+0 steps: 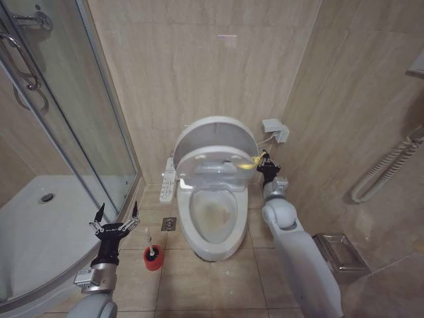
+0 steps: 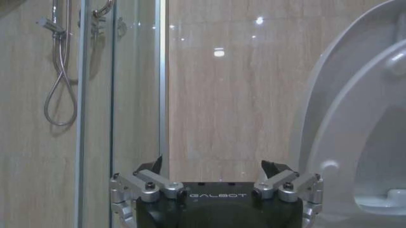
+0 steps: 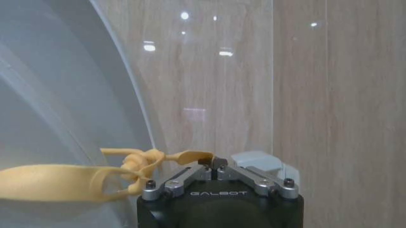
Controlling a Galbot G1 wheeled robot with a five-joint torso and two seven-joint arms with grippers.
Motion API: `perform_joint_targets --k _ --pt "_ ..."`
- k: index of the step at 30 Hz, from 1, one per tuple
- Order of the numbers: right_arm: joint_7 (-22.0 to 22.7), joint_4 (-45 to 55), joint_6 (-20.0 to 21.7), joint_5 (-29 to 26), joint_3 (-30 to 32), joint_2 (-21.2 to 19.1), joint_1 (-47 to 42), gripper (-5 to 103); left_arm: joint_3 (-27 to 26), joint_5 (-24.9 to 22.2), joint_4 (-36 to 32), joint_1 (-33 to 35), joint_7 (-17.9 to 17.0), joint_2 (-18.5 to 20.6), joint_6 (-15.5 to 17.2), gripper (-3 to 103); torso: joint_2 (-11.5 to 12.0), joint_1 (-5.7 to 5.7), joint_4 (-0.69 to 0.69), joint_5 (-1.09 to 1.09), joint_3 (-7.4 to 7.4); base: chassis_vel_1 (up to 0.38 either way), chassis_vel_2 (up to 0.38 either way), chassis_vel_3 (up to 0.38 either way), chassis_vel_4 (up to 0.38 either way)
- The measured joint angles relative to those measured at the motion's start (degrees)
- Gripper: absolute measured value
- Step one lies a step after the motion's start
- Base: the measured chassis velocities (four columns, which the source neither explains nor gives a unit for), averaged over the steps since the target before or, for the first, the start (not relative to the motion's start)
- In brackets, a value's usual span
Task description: Open the toilet lid, clean the toilet bowl with a toilet brush, close the toilet lid, and flush.
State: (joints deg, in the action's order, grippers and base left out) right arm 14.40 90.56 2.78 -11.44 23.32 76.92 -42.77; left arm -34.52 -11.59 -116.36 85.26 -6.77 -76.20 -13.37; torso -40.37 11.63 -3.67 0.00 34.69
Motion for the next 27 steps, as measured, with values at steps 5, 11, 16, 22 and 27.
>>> perform_joint_targets --k 5,11,16,22,27 --pt "0.1 -2.6 0.5 -1.0 -0.4 -0.5 3.7 1 0.0 0.0 0.0 0.0 0.0 0.0 0.0 100 0.0 0.00 0.01 0.00 0.00 0.000 0.000 0.000 0.000" --pt "0.1 -6.2 1.2 -2.2 -1.0 -1.3 8.2 1 0.0 0.0 0.0 0.0 0.0 0.0 0.0 100 0.0 0.01 0.01 0.00 0.00 0.000 0.000 0.000 0.000" --pt "-0.5 -10.5 1.1 -2.5 -1.4 -1.5 11.4 1 0.0 0.0 0.0 0.0 0.0 0.0 0.0 100 0.0 0.00 0.01 0.00 0.00 0.000 0.000 0.000 0.000" --pt "-1.3 -14.4 0.6 -2.5 -2.3 -1.5 14.8 1 0.0 0.0 0.0 0.0 0.0 0.0 0.0 100 0.0 0.01 -0.02 0.01 0.00 0.000 0.000 0.000 0.000" --pt "-1.9 -18.1 0.0 -2.5 -3.5 -1.3 19.4 1 0.0 0.0 0.0 0.0 0.0 0.0 0.0 100 0.0 0.01 -0.03 0.00 0.00 0.000 0.000 0.000 0.000"
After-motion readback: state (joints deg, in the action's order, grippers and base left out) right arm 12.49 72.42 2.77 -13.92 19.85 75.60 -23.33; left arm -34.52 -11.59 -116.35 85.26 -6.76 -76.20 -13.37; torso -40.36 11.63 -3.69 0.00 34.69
